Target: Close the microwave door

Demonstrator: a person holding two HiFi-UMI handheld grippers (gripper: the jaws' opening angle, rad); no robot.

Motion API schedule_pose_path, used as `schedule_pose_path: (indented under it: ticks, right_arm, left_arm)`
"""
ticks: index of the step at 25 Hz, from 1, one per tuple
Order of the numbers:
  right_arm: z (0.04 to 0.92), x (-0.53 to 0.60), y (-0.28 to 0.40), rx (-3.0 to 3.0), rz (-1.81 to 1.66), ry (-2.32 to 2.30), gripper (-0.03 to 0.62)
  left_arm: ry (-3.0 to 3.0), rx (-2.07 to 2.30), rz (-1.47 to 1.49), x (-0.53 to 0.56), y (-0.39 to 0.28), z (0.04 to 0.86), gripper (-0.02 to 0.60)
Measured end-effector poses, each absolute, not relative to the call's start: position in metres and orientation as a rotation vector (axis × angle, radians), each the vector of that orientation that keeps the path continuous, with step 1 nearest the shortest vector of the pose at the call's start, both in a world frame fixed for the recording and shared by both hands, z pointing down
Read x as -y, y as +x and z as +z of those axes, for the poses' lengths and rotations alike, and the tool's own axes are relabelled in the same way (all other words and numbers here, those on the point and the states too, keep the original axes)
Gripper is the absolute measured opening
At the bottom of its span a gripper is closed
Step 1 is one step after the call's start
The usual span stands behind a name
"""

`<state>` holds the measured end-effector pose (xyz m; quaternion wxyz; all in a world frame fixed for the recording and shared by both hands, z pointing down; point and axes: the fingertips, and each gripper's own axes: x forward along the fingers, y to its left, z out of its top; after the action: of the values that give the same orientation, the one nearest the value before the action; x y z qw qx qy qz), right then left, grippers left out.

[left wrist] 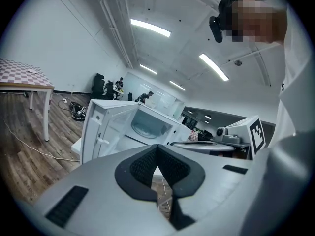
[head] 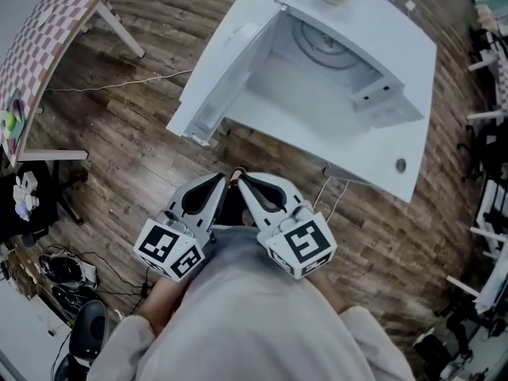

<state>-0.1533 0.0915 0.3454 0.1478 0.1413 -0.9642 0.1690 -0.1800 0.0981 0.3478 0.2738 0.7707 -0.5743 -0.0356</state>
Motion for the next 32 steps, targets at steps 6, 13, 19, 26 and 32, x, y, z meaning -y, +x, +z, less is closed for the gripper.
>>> schedule_pose_path:
  ticks: [6,13,19,26,32]
  right_arm:
    - [0.331,-0.082,-0.181,2.787,0.449,0.356,0.023]
    - [0.309,-0.068,-0.214,2.827,0.372,0.339,0.023]
    - [0.300,-0.060,-0.235,2.844,0.350,0.351,0.023]
    - [0.290,-0.062,-0.249,2.889,0.343,0.373,0.023]
    - [0.285,-0.056,-0.250,2.892,0.351,0.433,0.023]
  left_arm:
    - [2.125,1.548,-0.099,-0.087,-0.199,0.330,0.014]
    - [2.189,1.583,-0.134,-0.074,-0.232,0.307,0.014]
    - [2.210,1.628,-0.150,-0.073,-0.266,0.292,0.014]
    - [2.182,1.705,-0.121,-0.065,-0.315,0.299,0.014]
    - [2.179,1.661,-0.061,-0.058,-0.325,0.316,0.014]
